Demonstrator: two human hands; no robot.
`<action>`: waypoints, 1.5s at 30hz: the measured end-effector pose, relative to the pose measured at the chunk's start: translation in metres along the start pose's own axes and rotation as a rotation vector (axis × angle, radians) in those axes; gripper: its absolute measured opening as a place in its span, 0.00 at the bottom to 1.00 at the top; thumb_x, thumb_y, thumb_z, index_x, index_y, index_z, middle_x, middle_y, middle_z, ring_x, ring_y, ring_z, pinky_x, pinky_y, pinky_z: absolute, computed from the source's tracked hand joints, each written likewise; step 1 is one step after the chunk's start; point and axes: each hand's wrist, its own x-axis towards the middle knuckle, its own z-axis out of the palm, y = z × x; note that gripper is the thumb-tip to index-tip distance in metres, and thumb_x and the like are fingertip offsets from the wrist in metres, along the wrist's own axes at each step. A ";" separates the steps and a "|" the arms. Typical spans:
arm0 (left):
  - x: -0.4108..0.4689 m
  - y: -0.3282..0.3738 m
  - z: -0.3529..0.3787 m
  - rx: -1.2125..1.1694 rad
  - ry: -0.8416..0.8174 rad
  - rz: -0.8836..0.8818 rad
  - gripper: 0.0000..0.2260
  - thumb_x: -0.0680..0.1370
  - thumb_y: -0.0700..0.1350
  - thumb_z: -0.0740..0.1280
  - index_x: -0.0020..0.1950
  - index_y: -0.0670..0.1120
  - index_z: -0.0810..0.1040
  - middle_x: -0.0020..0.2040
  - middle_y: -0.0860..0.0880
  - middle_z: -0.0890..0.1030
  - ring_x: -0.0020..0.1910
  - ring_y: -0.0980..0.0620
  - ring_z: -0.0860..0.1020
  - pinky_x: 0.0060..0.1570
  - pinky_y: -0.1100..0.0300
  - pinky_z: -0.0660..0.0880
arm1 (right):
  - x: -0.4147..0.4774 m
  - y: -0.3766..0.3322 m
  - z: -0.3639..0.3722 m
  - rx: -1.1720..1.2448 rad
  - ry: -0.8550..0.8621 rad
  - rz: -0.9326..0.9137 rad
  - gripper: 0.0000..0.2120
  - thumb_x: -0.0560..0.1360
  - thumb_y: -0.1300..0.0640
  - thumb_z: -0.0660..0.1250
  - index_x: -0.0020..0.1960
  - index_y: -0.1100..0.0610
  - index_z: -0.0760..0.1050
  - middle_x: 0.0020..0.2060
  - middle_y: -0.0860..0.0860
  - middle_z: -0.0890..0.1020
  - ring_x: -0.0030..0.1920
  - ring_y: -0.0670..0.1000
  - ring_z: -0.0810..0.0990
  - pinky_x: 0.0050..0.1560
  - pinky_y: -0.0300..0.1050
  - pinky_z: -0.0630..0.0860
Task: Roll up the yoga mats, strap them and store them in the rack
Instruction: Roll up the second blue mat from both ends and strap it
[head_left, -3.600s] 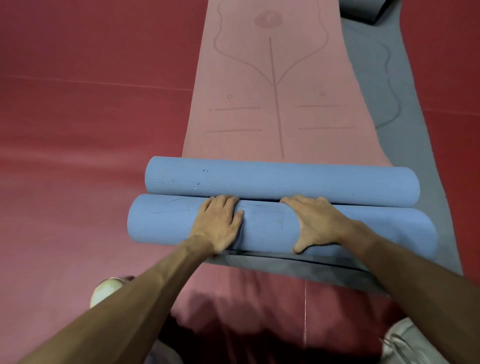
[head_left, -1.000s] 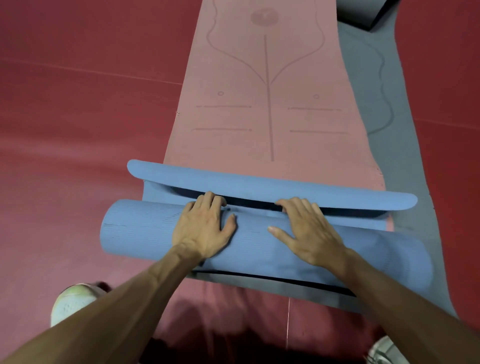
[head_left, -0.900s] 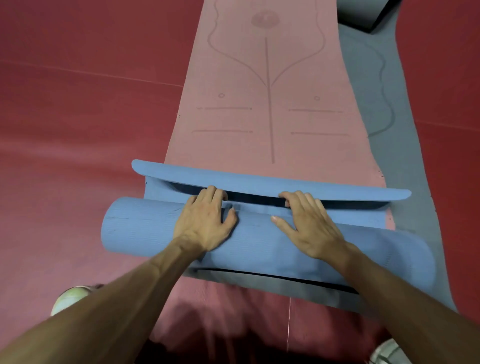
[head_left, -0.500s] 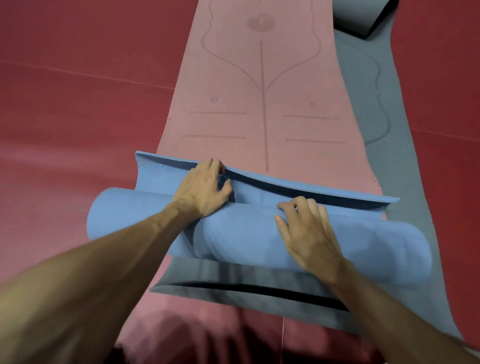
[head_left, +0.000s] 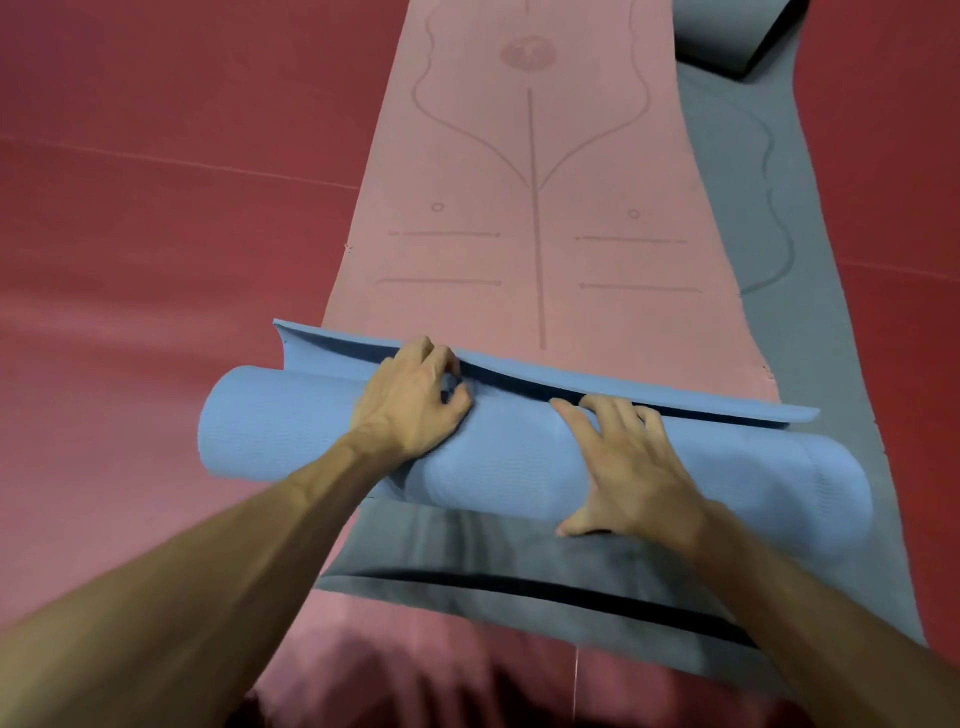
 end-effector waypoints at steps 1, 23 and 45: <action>-0.010 0.001 0.002 0.028 0.001 0.009 0.13 0.77 0.54 0.58 0.53 0.49 0.75 0.51 0.49 0.74 0.50 0.45 0.73 0.52 0.54 0.67 | 0.003 0.001 -0.003 0.026 -0.001 0.002 0.61 0.52 0.29 0.72 0.77 0.48 0.51 0.65 0.49 0.63 0.67 0.51 0.62 0.68 0.50 0.56; -0.085 0.013 0.012 0.251 -0.170 0.106 0.35 0.72 0.64 0.34 0.67 0.52 0.68 0.61 0.53 0.73 0.64 0.51 0.69 0.69 0.55 0.55 | -0.051 -0.013 0.000 0.225 -0.172 -0.007 0.54 0.59 0.30 0.72 0.76 0.52 0.55 0.64 0.48 0.68 0.64 0.50 0.64 0.66 0.46 0.55; -0.029 0.015 0.020 0.270 -0.083 0.081 0.29 0.75 0.58 0.45 0.73 0.47 0.63 0.74 0.48 0.64 0.75 0.50 0.57 0.75 0.50 0.45 | -0.011 0.007 0.007 0.239 -0.089 0.262 0.36 0.75 0.30 0.44 0.76 0.51 0.57 0.69 0.53 0.70 0.71 0.54 0.66 0.73 0.55 0.55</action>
